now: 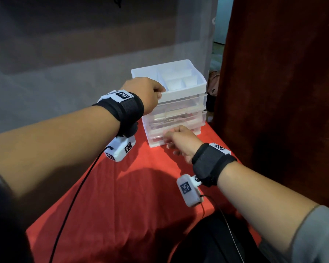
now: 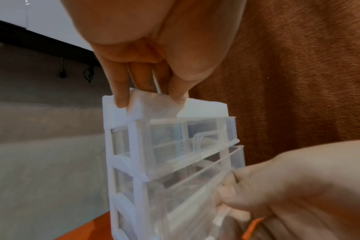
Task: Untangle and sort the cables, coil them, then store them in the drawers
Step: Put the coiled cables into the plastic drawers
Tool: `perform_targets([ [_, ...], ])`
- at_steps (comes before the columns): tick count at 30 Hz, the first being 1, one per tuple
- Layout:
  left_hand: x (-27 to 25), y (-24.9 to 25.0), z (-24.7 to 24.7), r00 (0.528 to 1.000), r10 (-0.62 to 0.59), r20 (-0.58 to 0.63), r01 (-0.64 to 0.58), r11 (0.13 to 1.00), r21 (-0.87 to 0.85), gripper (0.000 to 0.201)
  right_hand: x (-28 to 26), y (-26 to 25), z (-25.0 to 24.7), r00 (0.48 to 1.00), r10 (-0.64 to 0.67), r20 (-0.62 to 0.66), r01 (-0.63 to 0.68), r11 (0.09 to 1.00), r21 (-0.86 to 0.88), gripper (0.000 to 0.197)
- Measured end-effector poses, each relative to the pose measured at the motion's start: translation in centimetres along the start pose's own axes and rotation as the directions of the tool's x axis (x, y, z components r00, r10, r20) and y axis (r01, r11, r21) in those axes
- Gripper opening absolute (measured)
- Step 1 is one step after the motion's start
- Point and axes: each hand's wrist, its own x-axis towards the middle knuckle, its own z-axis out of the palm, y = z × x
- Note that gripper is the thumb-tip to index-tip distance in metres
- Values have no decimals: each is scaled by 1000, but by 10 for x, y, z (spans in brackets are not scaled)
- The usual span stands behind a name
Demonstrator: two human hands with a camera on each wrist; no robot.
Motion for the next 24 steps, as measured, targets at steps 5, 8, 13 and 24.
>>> perform_targets([
  [5,-2,2,-1,1000,22,-5,-22,999,37,27,-32,11,-10,1000,-13,8,13,1000,4,16],
  [8,-4,4,-2,1000,27,1,-27,998,51,28,-47,12,-16,1000,-6,8,5,999,42,16],
  [13,-2,3,1,1000,24,10,-24,999,43,29,-61,14,-20,999,32,35,-34,998,56,17],
  [24,-97,-35,-42,932,182,-315,-264,935,-239,24,-93,21,-10,983,92,157,-95,995,10,14],
])
